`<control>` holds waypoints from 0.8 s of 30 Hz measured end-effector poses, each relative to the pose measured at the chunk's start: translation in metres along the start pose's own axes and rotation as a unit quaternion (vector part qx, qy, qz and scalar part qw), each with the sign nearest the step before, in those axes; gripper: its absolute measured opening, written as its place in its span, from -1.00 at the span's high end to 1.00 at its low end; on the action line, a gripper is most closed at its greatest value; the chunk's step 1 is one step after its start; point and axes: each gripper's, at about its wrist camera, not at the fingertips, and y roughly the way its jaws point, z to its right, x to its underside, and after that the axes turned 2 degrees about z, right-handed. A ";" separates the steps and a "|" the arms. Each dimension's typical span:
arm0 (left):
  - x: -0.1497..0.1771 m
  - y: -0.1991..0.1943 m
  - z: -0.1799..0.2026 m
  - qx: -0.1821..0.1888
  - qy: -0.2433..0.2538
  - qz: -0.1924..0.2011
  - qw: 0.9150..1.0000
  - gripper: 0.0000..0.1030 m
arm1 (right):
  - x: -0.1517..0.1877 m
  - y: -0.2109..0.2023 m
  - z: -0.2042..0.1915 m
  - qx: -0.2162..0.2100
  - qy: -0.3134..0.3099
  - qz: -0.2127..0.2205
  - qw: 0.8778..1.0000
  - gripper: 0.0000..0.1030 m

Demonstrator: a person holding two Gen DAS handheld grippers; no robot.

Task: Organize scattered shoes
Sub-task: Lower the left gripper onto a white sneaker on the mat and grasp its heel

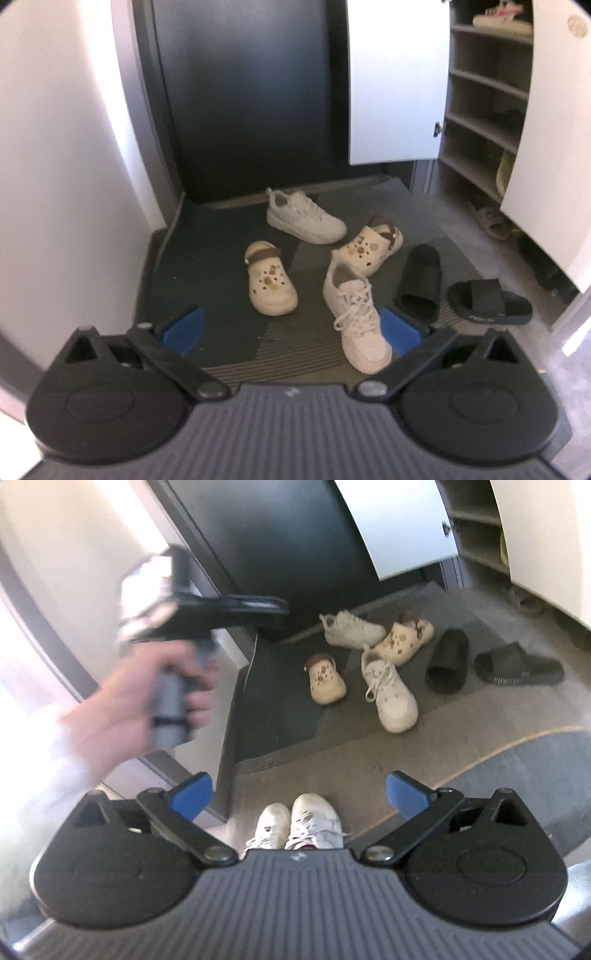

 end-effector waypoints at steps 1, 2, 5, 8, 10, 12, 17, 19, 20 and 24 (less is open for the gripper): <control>0.004 0.019 0.005 0.003 -0.002 -0.015 1.000 -1.00 | 0.001 0.000 0.001 0.007 -0.003 -0.002 1.000 -1.00; 0.008 0.042 0.010 0.007 -0.005 -0.034 0.999 -1.00 | 0.003 0.002 0.003 0.016 -0.004 -0.009 1.000 -1.00; 0.023 0.100 0.026 0.025 -0.017 -0.074 0.997 -0.99 | 0.005 0.014 0.013 0.004 0.035 -0.042 0.999 -1.00; 0.035 0.150 0.047 0.034 -0.011 -0.090 0.995 -1.00 | 0.005 0.027 0.024 0.006 0.076 -0.065 0.995 -1.00; 0.041 0.181 0.061 0.037 -0.008 -0.098 0.994 -0.99 | 0.003 0.032 0.027 0.017 0.085 -0.067 0.994 -1.00; 0.045 0.221 0.077 0.033 -0.016 -0.113 0.993 -0.99 | 0.000 0.039 0.027 0.026 0.086 -0.069 0.994 -1.00; 0.046 0.301 0.096 0.006 -0.058 -0.130 0.990 -0.99 | -0.009 0.062 0.028 0.047 0.062 -0.081 0.994 -1.00; 0.044 0.326 0.097 0.002 -0.073 -0.139 0.988 -0.99 | -0.013 0.071 0.028 0.050 0.048 -0.085 0.994 -1.00; 0.044 0.346 0.099 -0.002 -0.073 -0.145 0.987 -0.99 | -0.016 0.076 0.030 0.052 0.040 -0.088 0.994 -1.00; 0.043 0.383 0.113 -0.026 -0.048 -0.148 0.987 -0.99 | -0.027 0.089 0.045 0.075 0.048 -0.092 0.992 -1.00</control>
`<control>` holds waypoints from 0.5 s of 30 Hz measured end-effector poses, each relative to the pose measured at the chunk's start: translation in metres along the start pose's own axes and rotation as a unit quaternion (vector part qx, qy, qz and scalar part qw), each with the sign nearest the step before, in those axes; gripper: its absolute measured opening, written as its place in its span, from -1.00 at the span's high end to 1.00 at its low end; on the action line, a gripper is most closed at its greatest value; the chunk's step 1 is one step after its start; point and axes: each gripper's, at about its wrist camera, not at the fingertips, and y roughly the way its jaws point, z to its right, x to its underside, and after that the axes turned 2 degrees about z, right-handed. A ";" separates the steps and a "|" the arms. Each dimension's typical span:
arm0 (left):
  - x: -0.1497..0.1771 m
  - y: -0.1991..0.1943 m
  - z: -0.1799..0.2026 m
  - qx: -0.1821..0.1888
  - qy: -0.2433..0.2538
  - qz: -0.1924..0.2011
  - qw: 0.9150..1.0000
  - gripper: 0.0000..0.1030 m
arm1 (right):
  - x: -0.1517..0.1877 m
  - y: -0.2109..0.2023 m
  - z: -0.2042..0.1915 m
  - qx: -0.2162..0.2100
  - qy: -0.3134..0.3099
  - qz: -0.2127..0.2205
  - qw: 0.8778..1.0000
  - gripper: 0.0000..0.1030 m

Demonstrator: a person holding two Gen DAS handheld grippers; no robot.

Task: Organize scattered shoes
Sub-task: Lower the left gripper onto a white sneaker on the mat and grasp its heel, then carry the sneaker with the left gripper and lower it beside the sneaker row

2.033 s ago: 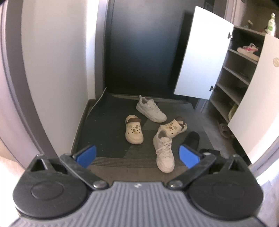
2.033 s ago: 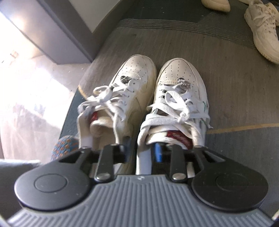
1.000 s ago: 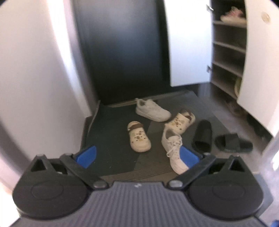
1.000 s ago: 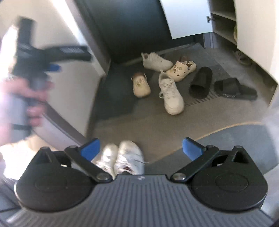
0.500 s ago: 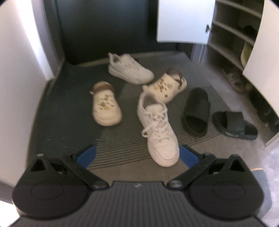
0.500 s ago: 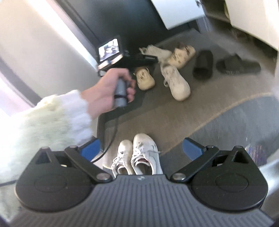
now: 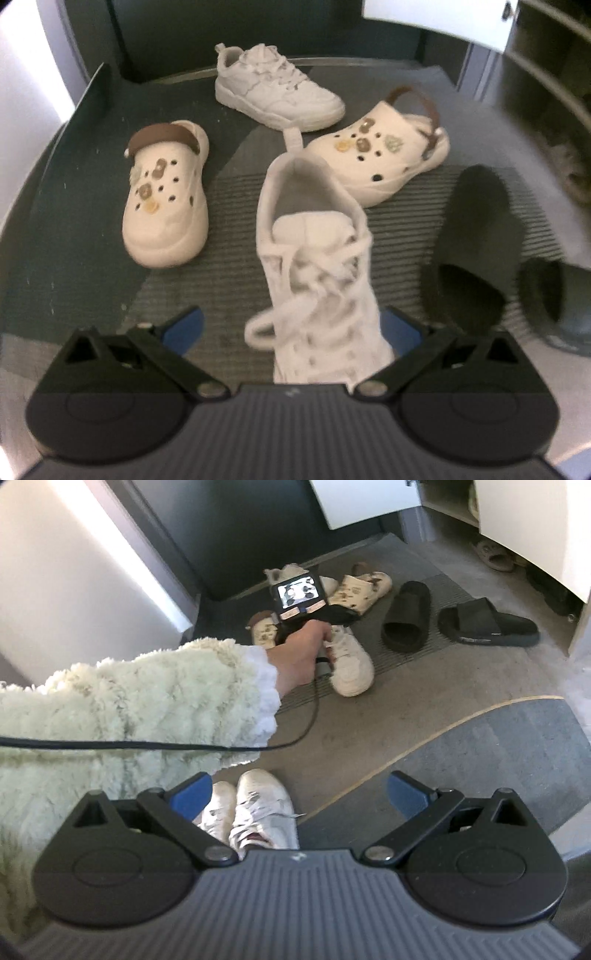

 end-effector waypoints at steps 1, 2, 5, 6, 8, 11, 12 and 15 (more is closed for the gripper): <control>-0.002 0.008 0.002 0.001 -0.003 -0.004 1.000 -0.99 | -0.004 0.003 0.002 0.003 0.004 0.001 1.000 -1.00; -0.005 0.019 0.004 0.002 -0.008 -0.009 1.000 -0.99 | -0.008 0.006 0.005 0.006 0.008 0.001 1.000 -1.00; -0.007 0.042 0.013 0.006 -0.013 -0.023 1.000 -0.97 | -0.014 0.013 0.006 0.007 0.006 -0.002 1.000 -1.00; -0.007 0.048 0.015 0.007 -0.014 -0.027 1.000 -0.94 | -0.016 0.016 0.005 0.005 0.003 -0.005 1.000 -1.00; -0.007 0.062 0.019 0.011 -0.021 -0.041 0.999 -0.87 | -0.018 0.020 0.005 0.005 0.002 -0.007 1.000 -1.00; -0.010 0.076 0.017 0.026 -0.039 -0.053 0.997 -0.77 | -0.019 0.022 0.005 0.006 -0.001 -0.011 1.000 -1.00; -0.011 0.078 0.016 0.029 -0.043 -0.056 0.997 -0.74 | -0.020 0.022 0.005 0.005 -0.001 -0.012 1.000 -1.00; -0.016 0.079 0.013 0.033 -0.056 -0.070 0.995 -0.59 | -0.020 0.021 0.007 0.004 0.005 -0.007 1.000 -1.00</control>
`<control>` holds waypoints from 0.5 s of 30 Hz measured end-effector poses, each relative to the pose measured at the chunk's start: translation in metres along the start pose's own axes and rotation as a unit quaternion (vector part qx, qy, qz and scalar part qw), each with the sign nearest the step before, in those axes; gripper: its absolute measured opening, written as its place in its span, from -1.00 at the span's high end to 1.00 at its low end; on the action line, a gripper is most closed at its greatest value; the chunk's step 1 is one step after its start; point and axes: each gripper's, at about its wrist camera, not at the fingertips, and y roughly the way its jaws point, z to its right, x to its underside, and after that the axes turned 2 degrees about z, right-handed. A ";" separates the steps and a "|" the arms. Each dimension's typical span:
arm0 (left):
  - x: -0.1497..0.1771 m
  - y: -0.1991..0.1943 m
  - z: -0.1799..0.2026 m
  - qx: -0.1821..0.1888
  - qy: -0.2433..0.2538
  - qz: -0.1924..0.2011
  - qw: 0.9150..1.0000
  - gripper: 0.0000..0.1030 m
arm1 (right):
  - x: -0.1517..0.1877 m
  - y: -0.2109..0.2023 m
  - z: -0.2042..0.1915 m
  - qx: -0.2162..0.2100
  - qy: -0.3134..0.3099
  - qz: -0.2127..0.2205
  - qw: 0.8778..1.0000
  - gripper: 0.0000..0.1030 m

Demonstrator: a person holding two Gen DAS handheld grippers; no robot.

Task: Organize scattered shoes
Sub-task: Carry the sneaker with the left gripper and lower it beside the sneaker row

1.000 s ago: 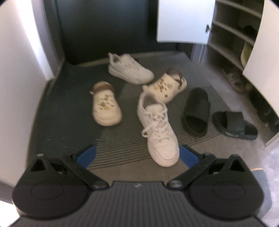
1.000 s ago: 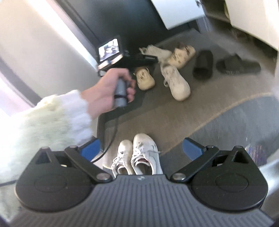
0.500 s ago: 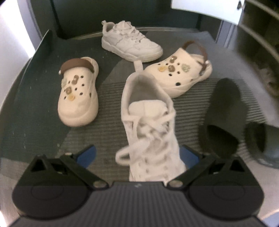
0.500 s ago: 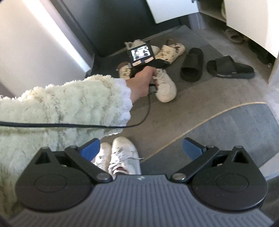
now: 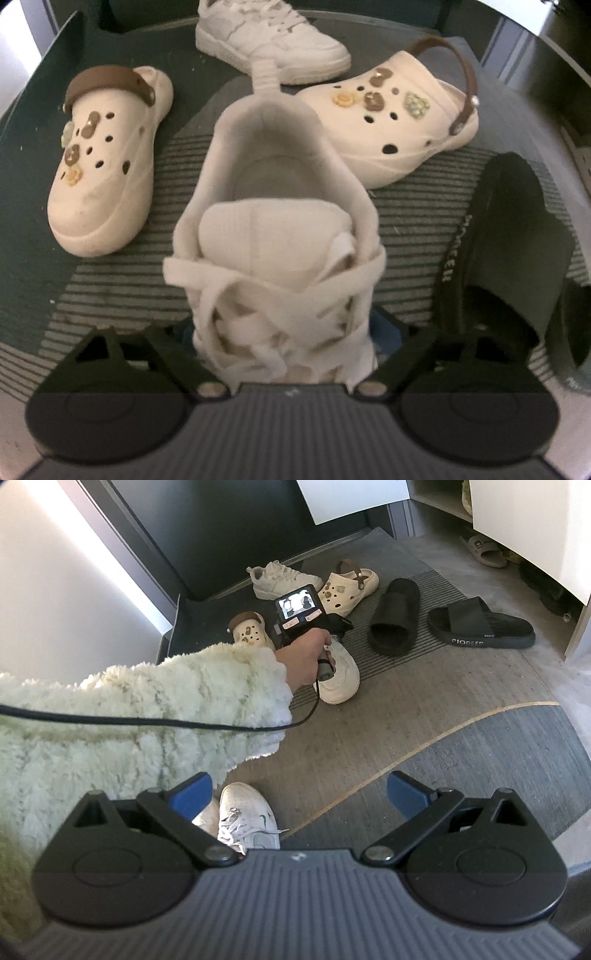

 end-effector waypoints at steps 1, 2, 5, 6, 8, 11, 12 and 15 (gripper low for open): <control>0.000 -0.001 -0.001 0.001 -0.003 -0.004 1.000 -0.57 | 0.000 -0.001 0.000 -0.001 0.001 0.002 1.000 -1.00; 0.000 -0.002 -0.003 0.004 -0.007 -0.008 1.000 -0.53 | 0.001 -0.002 0.000 -0.002 0.002 0.004 1.000 -1.00; 0.003 -0.008 -0.008 0.004 -0.019 -0.023 1.000 -0.49 | 0.003 -0.006 -0.001 -0.009 0.007 0.011 1.000 -1.00; 0.004 -0.011 -0.010 0.004 -0.020 -0.027 0.999 -0.48 | 0.004 -0.007 0.000 -0.010 0.010 0.012 1.000 -1.00; 0.010 -0.025 -0.013 0.008 -0.014 -0.032 0.999 -0.48 | 0.007 -0.010 0.002 -0.013 0.022 0.016 1.000 -1.00; 0.018 -0.051 -0.011 0.009 0.009 -0.023 1.000 -0.48 | 0.009 -0.016 0.002 -0.023 0.039 0.026 0.999 -1.00; 0.023 -0.064 -0.012 0.014 0.017 -0.017 1.000 -0.48 | 0.010 -0.019 0.002 -0.027 0.045 0.032 0.998 -1.00; 0.036 -0.091 -0.014 0.023 0.031 -0.013 0.999 -0.48 | 0.014 -0.028 -0.001 -0.044 0.057 0.046 0.996 -1.00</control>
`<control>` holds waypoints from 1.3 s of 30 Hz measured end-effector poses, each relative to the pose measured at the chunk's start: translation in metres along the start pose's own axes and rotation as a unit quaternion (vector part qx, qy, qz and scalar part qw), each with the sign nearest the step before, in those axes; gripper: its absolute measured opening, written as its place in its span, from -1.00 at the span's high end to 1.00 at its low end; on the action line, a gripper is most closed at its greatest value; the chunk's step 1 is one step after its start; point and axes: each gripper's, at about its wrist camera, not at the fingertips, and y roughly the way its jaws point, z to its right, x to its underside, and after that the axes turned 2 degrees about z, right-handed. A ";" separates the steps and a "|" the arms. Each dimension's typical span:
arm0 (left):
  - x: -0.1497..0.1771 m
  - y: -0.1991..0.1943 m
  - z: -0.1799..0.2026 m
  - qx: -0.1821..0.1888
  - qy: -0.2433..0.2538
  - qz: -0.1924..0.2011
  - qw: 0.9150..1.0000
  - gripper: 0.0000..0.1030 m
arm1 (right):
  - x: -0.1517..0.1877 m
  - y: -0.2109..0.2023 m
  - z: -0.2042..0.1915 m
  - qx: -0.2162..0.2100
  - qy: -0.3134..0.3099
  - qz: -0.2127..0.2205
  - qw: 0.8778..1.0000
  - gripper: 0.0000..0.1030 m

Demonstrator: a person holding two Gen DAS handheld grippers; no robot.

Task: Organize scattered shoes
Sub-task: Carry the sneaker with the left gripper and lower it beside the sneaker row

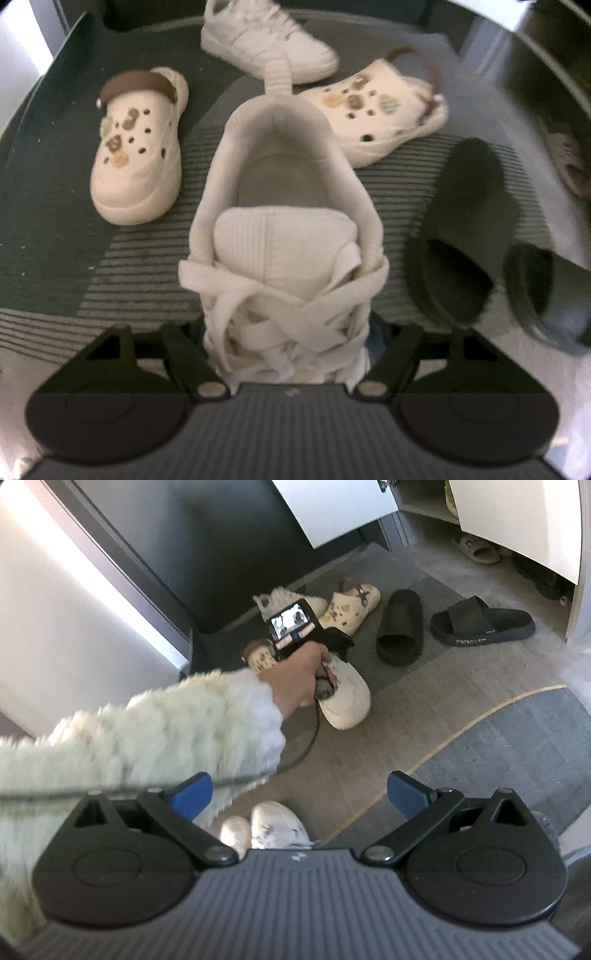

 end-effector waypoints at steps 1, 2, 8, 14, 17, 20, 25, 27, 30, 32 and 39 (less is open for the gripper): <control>0.010 -0.011 -0.001 0.005 0.006 -0.002 1.000 -0.48 | 0.001 -0.002 0.000 -0.003 0.003 0.001 1.000 -1.00; 0.022 -0.025 -0.003 0.010 0.013 -0.005 1.000 -0.48 | 0.003 -0.005 -0.001 -0.006 0.007 0.002 1.000 -1.00; 0.089 -0.061 -0.018 0.016 0.024 -0.022 0.999 -0.48 | 0.011 -0.018 -0.003 -0.004 0.001 0.019 1.000 -1.00; 0.153 -0.067 -0.033 0.012 0.019 -0.058 0.998 -0.48 | 0.016 -0.026 0.002 0.015 -0.011 0.023 1.000 -1.00; 0.173 -0.067 -0.038 0.013 0.011 -0.061 0.998 -0.49 | 0.016 -0.028 0.006 0.022 -0.012 0.028 0.999 -1.00; 0.187 -0.063 -0.041 0.018 0.006 -0.060 0.998 -0.50 | 0.016 -0.029 0.009 0.024 -0.011 0.032 0.999 -1.00; 0.206 -0.047 -0.044 0.008 0.003 -0.076 0.997 -0.51 | 0.016 -0.026 0.009 0.026 -0.015 0.027 0.999 -1.00; 0.213 -0.043 -0.047 0.007 0.006 -0.076 0.997 -0.55 | 0.016 -0.024 0.009 0.029 -0.018 0.025 0.999 -1.00; 0.220 -0.046 -0.051 0.012 0.000 -0.055 0.998 -0.65 | 0.015 -0.023 0.010 0.032 -0.020 0.025 0.999 -1.00; 0.223 -0.048 -0.053 0.013 -0.003 -0.053 0.999 -0.66 | 0.015 -0.023 0.012 0.028 -0.014 0.026 0.999 -1.00; 0.236 -0.059 -0.043 0.010 0.024 -0.060 0.998 -0.85 | 0.017 -0.028 0.014 0.013 -0.003 0.029 0.999 -1.00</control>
